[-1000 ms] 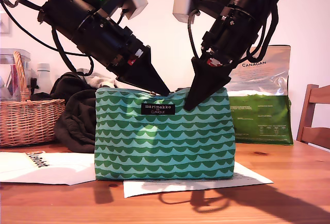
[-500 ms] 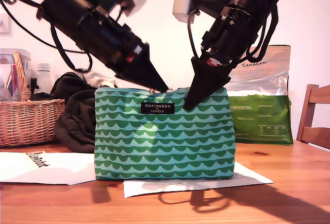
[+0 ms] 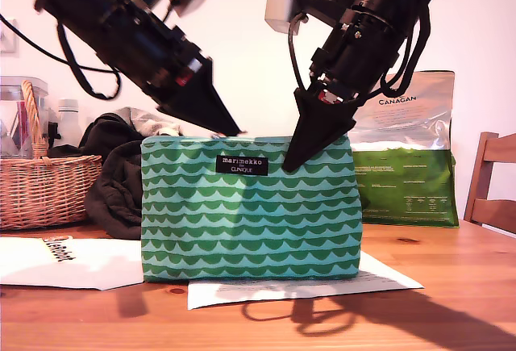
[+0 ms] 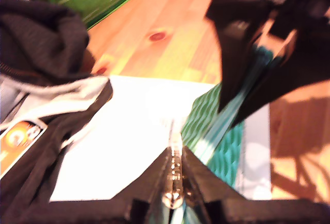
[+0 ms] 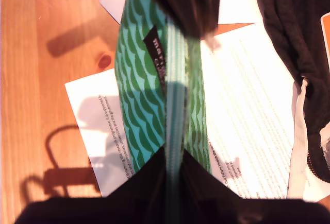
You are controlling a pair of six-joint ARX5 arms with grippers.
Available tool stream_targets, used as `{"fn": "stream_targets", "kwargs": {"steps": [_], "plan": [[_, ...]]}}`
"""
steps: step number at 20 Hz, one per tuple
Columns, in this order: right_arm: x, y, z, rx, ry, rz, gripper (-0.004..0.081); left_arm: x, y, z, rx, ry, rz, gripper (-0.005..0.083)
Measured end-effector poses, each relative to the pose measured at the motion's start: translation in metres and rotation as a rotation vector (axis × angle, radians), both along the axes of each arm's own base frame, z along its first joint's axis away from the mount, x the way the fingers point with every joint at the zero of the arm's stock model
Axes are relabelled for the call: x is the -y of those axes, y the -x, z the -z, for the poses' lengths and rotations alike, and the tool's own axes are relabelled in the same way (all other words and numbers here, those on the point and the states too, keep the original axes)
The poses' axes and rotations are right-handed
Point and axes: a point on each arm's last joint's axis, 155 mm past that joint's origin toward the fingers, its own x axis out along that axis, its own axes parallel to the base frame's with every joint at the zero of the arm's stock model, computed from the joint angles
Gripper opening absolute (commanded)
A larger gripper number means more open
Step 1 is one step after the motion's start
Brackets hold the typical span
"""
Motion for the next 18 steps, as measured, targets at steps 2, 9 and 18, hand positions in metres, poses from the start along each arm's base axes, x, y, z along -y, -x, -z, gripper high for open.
{"fn": "stream_targets", "kwargs": {"steps": [2, 9, 18], "plan": [[0.002, -0.001, 0.001, 0.001, 0.008, 0.005, -0.0013, -0.006, -0.003, -0.007, 0.015, 0.003, -0.018, -0.0024], [0.01, -0.003, 0.003, -0.004, 0.024, 0.026, -0.0013, -0.024, -0.003, -0.001, -0.002, -0.05, -0.049, -0.0024], [0.012, -0.003, 0.004, -0.01, 0.03, 0.032, -0.0013, -0.023, -0.004, -0.007, -0.006, -0.008, -0.034, -0.0021]]}}
